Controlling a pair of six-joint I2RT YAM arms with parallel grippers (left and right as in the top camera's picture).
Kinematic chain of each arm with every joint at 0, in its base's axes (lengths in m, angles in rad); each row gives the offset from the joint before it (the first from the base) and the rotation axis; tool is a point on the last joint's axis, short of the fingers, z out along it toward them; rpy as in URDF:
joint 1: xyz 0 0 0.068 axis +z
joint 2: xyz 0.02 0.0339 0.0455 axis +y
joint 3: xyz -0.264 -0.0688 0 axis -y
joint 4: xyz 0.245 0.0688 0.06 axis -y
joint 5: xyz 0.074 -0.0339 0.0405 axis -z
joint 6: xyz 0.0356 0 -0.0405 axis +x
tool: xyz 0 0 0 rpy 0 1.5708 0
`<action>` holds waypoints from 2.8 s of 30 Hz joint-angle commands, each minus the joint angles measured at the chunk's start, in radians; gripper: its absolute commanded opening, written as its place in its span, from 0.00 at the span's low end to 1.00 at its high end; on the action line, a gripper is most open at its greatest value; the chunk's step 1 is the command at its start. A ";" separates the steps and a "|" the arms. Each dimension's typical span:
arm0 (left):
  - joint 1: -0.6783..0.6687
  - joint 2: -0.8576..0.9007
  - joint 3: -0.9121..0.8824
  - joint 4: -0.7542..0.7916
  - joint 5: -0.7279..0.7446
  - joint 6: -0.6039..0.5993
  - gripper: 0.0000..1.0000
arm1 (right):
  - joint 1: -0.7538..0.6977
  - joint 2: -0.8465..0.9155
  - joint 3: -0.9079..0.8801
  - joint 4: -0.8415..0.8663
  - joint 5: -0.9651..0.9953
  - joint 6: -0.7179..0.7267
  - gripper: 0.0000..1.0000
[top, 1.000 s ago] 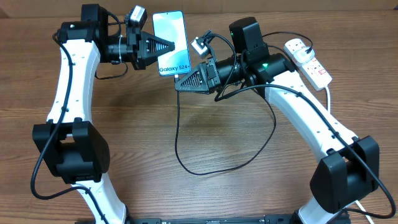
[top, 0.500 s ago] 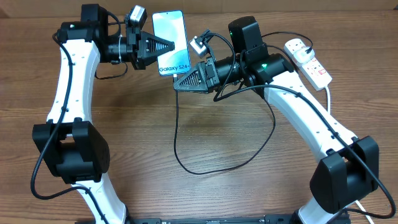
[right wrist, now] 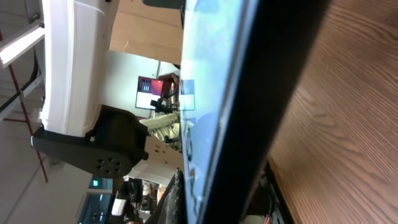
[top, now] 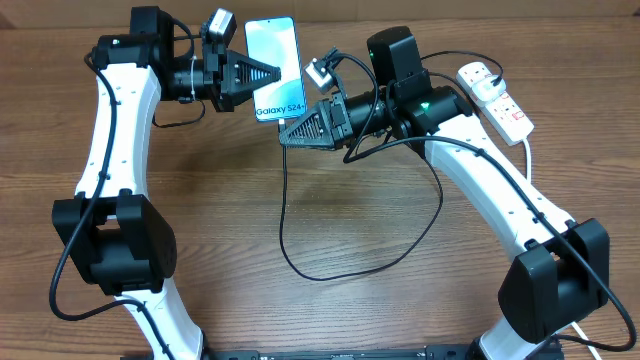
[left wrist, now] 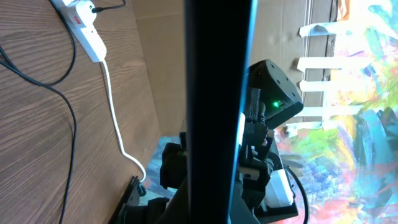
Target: Plug charger to phone and switch on socket
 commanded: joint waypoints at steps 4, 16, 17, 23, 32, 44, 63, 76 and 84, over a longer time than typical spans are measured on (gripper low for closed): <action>-0.007 -0.006 0.009 0.004 0.056 0.002 0.04 | -0.001 0.003 0.004 0.011 0.032 0.004 0.04; -0.003 -0.006 0.009 0.031 0.056 0.000 0.04 | -0.001 0.003 0.004 0.002 -0.016 0.005 0.04; -0.003 -0.006 0.009 0.035 0.056 0.000 0.04 | -0.001 0.003 0.004 -0.002 -0.019 0.005 0.04; 0.015 -0.006 0.009 0.038 0.055 -0.001 0.04 | -0.001 0.003 0.004 -0.004 -0.051 0.004 0.04; 0.018 -0.006 0.009 0.030 0.056 -0.008 0.04 | -0.002 0.003 0.004 0.005 -0.047 0.004 0.04; -0.004 -0.006 0.009 0.029 0.056 -0.031 0.04 | -0.002 0.003 0.004 0.004 -0.020 0.004 0.04; -0.006 -0.006 0.009 0.031 0.056 -0.029 0.04 | -0.003 0.003 0.004 0.004 -0.037 0.004 0.04; -0.006 -0.006 0.009 0.035 0.056 -0.029 0.04 | -0.003 0.003 0.004 0.003 -0.041 0.004 0.04; -0.006 -0.006 0.009 0.039 0.056 -0.030 0.04 | -0.003 0.003 0.004 0.004 -0.040 0.004 0.04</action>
